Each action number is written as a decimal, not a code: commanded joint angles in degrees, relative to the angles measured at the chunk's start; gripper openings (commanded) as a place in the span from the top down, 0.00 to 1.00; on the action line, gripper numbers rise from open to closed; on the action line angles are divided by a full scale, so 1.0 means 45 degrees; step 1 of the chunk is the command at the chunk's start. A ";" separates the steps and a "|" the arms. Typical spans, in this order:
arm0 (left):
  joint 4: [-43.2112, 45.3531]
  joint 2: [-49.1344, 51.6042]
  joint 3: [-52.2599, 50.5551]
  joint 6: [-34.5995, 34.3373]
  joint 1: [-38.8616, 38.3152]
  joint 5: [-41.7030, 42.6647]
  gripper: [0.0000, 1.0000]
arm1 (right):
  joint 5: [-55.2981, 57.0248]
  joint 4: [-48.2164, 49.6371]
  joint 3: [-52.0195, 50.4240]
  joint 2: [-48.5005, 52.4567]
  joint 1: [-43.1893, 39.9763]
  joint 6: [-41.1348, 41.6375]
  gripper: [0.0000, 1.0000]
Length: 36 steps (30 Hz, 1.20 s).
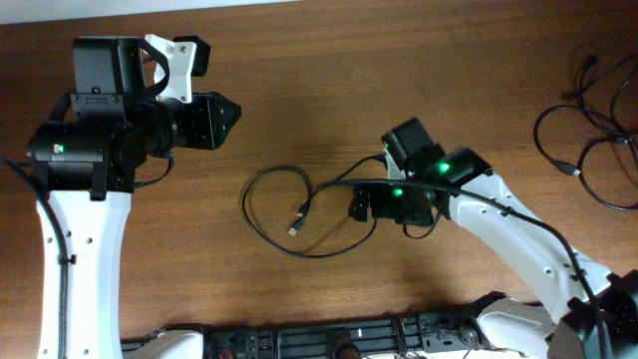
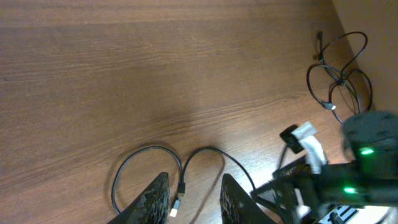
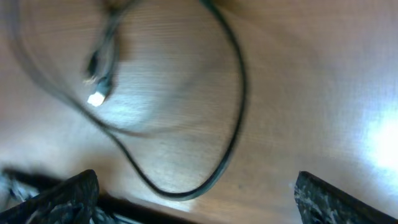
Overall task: Untangle cables
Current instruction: 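Carry the black cable right with the right gripper to the right edge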
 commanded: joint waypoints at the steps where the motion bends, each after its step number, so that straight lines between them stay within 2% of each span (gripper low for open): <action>1: -0.0044 -0.0257 0.0199 0.0243 0.0029 0.0189 0.71 | -0.0277 0.1020 -0.1545 0.0029 0.0039 0.6130 0.01; 3: -0.0039 -0.0257 0.0199 0.0248 0.0029 0.0189 0.69 | -0.1195 0.1967 -0.2098 0.0029 0.0063 0.6747 0.05; 4: -0.0029 -0.0257 0.0199 0.0248 0.0029 0.0189 0.69 | -0.1768 0.2919 -0.2477 0.0029 0.0136 0.6751 0.29; 5: -0.0024 -0.0257 0.0199 0.0248 0.0029 0.0189 0.68 | -0.2074 0.3585 -0.2696 0.0029 0.0248 0.6751 0.47; 9: -0.0039 -0.0257 0.0199 0.0243 0.0029 0.0189 0.68 | -0.1812 0.5047 -0.2963 0.0029 0.1166 0.7033 0.57; 10: -0.0039 -0.0253 0.0199 0.0248 0.0029 0.0194 0.68 | -0.1515 0.5265 -0.2963 0.0029 0.1467 0.7033 0.85; 11: -0.0039 -0.0257 0.0199 0.0248 0.0029 0.0194 0.68 | -0.1360 0.5323 -0.2963 0.0029 0.1656 0.7033 0.96; 17: -0.0044 -0.0257 0.0199 0.0248 0.0029 0.0189 0.68 | -0.2118 0.6878 -0.2963 0.0024 0.1914 0.6722 0.96; 19: -0.0044 -0.0257 0.0199 0.0248 0.0029 0.0189 0.68 | -0.2924 0.8762 -0.2958 0.0024 0.1914 0.5770 0.96; 23: -0.0053 -0.0257 0.0199 0.0248 0.0029 0.0185 0.66 | -0.3230 1.2896 -0.2866 -0.0015 0.1792 0.5323 0.96; 24: -0.0083 -0.0257 0.0199 0.0248 0.0029 0.0175 0.64 | -0.3400 1.4809 -0.2846 -0.0107 0.1617 0.4439 0.96; 25: -0.0097 -0.0257 0.0199 0.0248 0.0029 0.0165 0.64 | -0.3381 1.5334 -0.2803 -0.0199 0.1515 0.4012 0.96; 30: -0.0126 -0.0253 0.0199 0.0253 0.0029 0.0131 0.63 | -0.3269 1.5654 -0.2127 -0.0835 0.0359 0.2618 0.96; 36: -0.0131 -0.0253 0.0199 0.0253 0.0029 0.0136 0.63 | -0.4085 1.5582 -0.0850 -0.1773 -0.2229 0.0141 0.96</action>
